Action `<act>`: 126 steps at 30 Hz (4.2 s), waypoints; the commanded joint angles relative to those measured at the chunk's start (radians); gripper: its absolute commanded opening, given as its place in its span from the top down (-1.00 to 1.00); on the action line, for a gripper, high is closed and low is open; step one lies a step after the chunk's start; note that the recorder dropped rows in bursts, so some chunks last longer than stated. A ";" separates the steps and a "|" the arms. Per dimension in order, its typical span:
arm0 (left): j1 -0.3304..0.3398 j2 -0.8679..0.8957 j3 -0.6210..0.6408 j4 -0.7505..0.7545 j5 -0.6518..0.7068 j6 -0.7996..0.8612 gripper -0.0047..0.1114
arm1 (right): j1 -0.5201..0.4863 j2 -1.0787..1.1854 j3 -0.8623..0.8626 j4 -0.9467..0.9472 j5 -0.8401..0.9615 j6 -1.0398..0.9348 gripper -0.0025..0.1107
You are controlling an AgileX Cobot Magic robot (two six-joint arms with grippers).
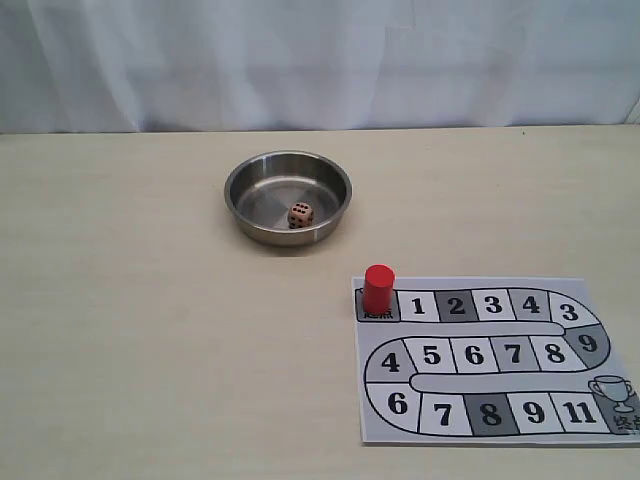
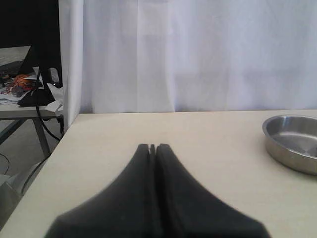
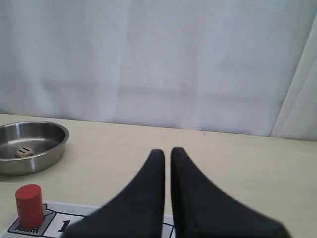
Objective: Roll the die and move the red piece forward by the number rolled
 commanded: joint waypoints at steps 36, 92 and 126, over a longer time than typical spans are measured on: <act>0.000 -0.001 -0.005 -0.001 -0.011 -0.002 0.92 | -0.003 0.219 -0.612 0.004 0.351 0.181 0.88; 0.000 -0.001 -0.005 -0.001 -0.011 -0.002 0.92 | 0.474 2.129 -1.819 0.080 0.577 0.036 -0.24; 0.000 -0.001 -0.005 -0.001 -0.013 -0.002 0.92 | 0.440 2.378 -1.826 0.075 0.342 0.153 -0.24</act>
